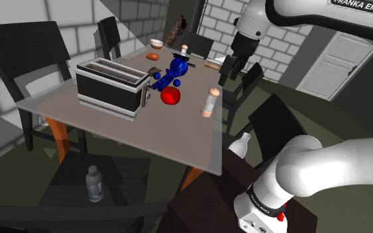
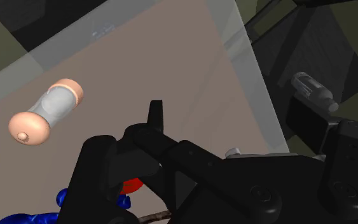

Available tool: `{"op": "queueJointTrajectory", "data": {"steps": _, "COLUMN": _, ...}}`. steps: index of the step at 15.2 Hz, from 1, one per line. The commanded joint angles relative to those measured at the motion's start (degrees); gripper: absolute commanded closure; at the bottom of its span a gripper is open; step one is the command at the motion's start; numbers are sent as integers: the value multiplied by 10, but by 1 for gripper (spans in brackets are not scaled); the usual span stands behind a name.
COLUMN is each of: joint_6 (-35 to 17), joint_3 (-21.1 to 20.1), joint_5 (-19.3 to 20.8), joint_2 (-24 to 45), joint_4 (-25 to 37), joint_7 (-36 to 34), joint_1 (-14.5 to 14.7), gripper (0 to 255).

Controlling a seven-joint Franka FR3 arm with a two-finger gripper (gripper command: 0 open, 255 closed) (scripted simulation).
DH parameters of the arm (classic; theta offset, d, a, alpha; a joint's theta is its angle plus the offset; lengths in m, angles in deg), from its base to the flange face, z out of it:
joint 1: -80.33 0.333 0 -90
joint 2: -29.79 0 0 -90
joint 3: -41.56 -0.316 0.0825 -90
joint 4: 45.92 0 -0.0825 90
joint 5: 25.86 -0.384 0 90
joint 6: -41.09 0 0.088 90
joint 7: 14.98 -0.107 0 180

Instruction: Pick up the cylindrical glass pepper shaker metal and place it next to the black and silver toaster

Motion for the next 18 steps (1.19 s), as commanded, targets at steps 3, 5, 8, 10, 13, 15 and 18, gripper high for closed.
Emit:
{"op": "queueJointTrajectory", "data": {"steps": 3, "joint_6": -18, "joint_3": 28, "joint_5": 9, "joint_2": 15, "joint_4": -3, "joint_7": 32, "joint_1": -6, "gripper": 0}}
{"op": "queueJointTrajectory", "data": {"steps": 5, "joint_6": -36, "joint_3": 56, "joint_5": 16, "joint_2": 35, "joint_4": -3, "joint_7": 64, "joint_1": -11, "gripper": 0}}
{"op": "queueJointTrajectory", "data": {"steps": 8, "joint_6": -63, "joint_3": 98, "joint_5": 24, "joint_2": 70, "joint_4": 4, "joint_7": 113, "joint_1": -18, "gripper": 0}}
{"op": "queueJointTrajectory", "data": {"steps": 10, "joint_6": -80, "joint_3": 125, "joint_5": 26, "joint_2": 97, "joint_4": 13, "joint_7": 146, "joint_1": -21, "gripper": 0}}
{"op": "queueJointTrajectory", "data": {"steps": 13, "joint_6": -104, "joint_3": 166, "joint_5": 23, "joint_2": 145, "joint_4": 32, "joint_7": 196, "joint_1": -24, "gripper": 0}}
{"op": "queueJointTrajectory", "data": {"steps": 15, "joint_6": -119, "joint_3": 192, "joint_5": 17, "joint_2": 180, "joint_4": 49, "joint_7": 231, "joint_1": -25, "gripper": 0}}
{"op": "queueJointTrajectory", "data": {"steps": 18, "joint_6": -137, "joint_3": 230, "joint_5": 0, "joint_2": 238, "joint_4": 80, "joint_7": 285, "joint_1": -24, "gripper": 0}}
